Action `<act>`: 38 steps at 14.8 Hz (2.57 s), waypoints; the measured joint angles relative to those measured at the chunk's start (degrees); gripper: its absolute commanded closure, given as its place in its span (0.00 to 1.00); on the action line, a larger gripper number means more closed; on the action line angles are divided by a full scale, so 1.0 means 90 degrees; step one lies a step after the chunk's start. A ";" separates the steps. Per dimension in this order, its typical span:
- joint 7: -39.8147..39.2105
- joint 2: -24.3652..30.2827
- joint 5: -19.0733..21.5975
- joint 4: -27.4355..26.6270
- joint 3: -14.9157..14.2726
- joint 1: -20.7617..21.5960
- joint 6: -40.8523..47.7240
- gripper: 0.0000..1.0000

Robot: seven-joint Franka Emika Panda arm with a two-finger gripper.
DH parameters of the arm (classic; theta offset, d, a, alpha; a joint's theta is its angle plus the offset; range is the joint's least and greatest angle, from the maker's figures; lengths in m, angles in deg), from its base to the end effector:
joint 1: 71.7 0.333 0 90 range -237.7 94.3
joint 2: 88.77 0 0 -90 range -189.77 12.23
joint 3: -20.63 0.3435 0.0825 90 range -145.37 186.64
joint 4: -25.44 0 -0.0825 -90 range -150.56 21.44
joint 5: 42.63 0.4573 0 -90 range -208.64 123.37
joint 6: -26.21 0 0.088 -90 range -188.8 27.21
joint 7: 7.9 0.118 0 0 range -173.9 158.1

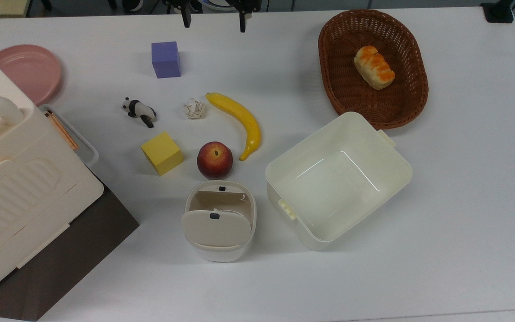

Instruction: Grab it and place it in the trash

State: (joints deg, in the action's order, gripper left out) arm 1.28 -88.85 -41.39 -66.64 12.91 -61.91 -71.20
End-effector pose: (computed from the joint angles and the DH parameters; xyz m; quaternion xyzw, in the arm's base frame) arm 0.6410 0.0255 0.6322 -0.9969 0.0628 -0.0445 0.0151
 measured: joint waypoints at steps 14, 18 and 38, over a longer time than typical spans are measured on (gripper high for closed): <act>-0.0282 0.0022 0.0008 -0.0010 -0.0045 0.0003 0.0000 0.00; -0.0295 0.0022 0.0008 -0.0010 -0.0045 0.0004 0.0000 0.00; -0.0295 0.0023 0.0010 -0.0114 -0.0045 0.0007 0.0002 0.00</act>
State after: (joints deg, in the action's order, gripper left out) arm -1.38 -88.64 -41.30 -67.67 12.51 -61.84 -71.18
